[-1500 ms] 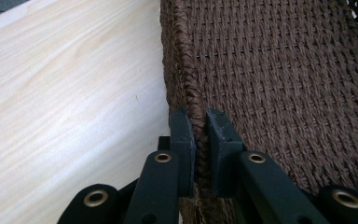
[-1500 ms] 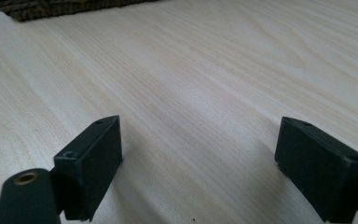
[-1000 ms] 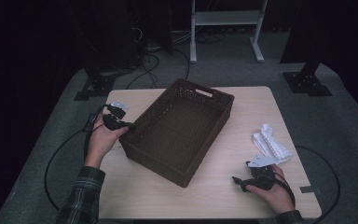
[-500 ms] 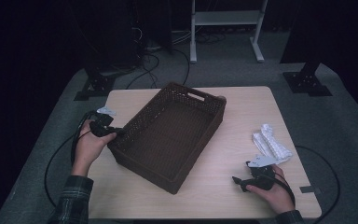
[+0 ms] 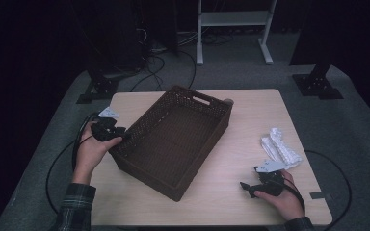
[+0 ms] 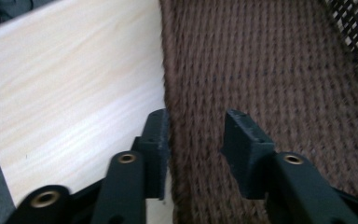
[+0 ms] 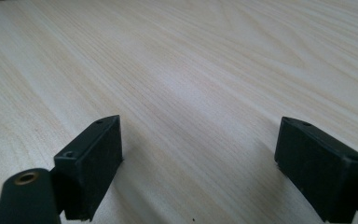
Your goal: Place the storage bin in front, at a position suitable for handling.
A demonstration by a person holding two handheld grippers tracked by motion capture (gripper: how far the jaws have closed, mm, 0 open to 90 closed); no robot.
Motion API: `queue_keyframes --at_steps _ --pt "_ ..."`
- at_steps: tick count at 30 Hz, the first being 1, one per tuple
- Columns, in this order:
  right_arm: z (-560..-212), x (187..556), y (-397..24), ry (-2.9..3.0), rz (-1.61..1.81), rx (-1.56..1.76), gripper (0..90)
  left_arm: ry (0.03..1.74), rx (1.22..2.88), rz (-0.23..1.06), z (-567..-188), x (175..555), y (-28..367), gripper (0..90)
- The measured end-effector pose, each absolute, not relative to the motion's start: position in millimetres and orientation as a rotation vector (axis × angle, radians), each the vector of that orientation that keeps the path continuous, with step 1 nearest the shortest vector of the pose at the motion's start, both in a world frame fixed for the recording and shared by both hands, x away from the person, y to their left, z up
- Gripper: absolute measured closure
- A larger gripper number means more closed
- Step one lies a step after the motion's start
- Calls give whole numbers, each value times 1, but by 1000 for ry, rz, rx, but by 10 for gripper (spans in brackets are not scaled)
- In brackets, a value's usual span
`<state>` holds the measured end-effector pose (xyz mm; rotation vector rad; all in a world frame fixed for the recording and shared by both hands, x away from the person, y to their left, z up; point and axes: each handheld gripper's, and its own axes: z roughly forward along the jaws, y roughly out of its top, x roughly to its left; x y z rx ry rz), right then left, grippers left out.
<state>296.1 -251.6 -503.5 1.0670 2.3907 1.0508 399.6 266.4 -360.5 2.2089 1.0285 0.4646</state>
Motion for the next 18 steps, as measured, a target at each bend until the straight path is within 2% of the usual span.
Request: queue_keyframes --at_steps 5,18 --pt "-504 296 -252 2390 1052 1068 143 955 2200 426 -355 398 247 528" --pt "-504 296 -252 2388 1051 1065 143 732 2250 303 -355 388 182 522"
